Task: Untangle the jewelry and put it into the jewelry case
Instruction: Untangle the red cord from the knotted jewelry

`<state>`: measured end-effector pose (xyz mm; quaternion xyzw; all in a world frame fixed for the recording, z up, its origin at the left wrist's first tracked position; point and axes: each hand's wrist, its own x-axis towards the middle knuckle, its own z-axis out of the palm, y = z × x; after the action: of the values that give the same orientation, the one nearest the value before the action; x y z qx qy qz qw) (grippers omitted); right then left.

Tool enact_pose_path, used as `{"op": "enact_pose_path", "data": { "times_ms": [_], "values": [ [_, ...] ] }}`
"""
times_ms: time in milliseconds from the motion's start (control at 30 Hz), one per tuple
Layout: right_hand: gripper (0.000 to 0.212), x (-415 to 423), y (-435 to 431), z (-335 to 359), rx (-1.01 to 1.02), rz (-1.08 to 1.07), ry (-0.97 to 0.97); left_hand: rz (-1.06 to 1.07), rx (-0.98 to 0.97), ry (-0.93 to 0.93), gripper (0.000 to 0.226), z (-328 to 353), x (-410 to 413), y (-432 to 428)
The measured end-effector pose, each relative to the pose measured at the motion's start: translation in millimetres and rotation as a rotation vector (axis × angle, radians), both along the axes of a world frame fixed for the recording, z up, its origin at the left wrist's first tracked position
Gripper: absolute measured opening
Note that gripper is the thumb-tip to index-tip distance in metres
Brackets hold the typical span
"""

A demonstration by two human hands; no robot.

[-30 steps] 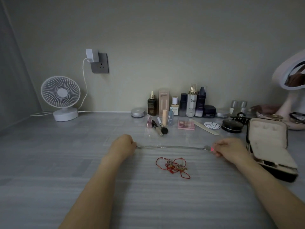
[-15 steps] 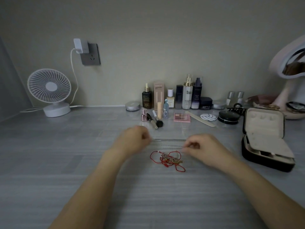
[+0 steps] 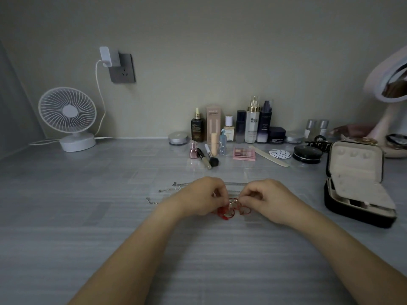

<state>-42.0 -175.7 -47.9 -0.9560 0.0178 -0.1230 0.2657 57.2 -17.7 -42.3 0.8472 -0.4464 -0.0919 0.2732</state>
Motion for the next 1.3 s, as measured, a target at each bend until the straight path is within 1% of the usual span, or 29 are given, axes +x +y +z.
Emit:
{"op": "enact_pose_path", "data": {
  "times_ms": [100,233,400,500,667,800,1033,1200,1300],
  "values": [
    [0.020,-0.7,-2.0,1.1,0.073,-0.051,-0.012,0.023,-0.106,0.089,0.016,5.0,5.2,1.8],
    [0.017,-3.2,-1.4,4.6,0.151,-0.053,0.002,0.054,-0.205,0.136,0.022,11.2,6.2,4.3],
    [0.017,-6.1,-2.8,7.7,0.215,-0.067,0.006,0.041,-0.293,0.284,0.019,15.1,2.3,4.8],
    [0.019,-7.3,-2.0,10.0,0.300,-0.085,-0.011,0.048,-0.305,0.317,0.018,16.2,1.9,5.5],
    [0.020,-9.0,0.3,17.5,0.487,-0.098,-0.043,0.046,-0.253,0.350,0.014,18.0,3.1,10.9],
    [0.018,-10.6,-0.5,21.1,0.605,-0.087,-0.038,0.037,-0.209,0.368,0.019,20.5,3.4,13.9],
    [0.016,-12.1,-0.6,21.5,0.634,-0.080,0.007,0.037,-0.118,0.370,0.011,23.3,6.3,20.3],
    [0.017,-13.7,-6.0,22.9,0.646,-0.109,-0.016,0.092,-0.067,0.335,0.023,21.0,11.6,21.6],
    [0.019,-13.5,-6.1,21.1,0.631,-0.100,0.020,0.085,-0.004,0.354,0.024,18.8,14.3,23.0]
  ]
}}
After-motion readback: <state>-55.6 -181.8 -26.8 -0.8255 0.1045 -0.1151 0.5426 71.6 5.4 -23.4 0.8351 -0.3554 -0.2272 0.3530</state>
